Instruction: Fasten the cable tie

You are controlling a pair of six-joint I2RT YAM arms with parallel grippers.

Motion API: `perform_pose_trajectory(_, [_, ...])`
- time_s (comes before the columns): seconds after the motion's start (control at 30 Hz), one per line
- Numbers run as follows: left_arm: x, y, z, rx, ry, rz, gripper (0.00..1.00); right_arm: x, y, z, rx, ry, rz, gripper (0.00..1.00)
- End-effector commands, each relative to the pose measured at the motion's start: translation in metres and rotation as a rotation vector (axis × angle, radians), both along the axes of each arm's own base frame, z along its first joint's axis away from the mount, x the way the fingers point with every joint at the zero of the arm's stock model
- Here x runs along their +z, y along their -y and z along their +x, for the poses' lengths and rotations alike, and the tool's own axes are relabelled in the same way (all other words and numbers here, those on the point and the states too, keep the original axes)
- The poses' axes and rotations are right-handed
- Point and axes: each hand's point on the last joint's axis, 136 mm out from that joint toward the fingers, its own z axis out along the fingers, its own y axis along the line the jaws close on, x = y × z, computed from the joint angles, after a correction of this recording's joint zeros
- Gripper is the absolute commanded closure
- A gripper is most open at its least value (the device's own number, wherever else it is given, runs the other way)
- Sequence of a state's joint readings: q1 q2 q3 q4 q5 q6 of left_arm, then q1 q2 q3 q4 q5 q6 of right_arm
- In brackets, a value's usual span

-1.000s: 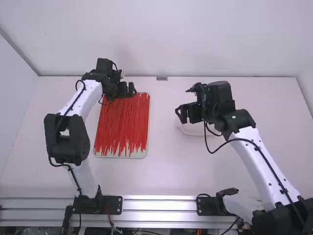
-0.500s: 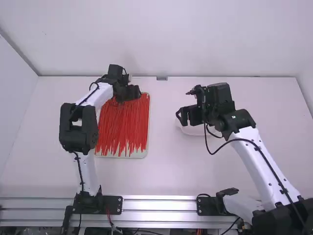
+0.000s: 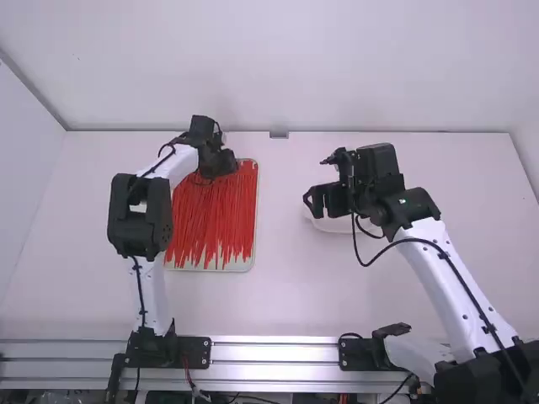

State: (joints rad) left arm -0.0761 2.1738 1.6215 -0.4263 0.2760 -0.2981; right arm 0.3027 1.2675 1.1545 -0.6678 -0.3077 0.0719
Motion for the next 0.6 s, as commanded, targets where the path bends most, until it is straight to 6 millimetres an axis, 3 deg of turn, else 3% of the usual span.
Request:
perform_pose_trajectory(0.0, [-0.0174,0.0014,0.0,0.022,-0.04,-0.005,0.53,0.0158,-0.0031,0.001,0.01,0.037,0.015,0.02])
perform_pose_trajectory(0.57, [-0.0241,-0.0064,0.0014,0.035,-0.035,0.032,0.6,0.0121,0.0007,-0.0004,-0.006,0.023,-0.005,0.02])
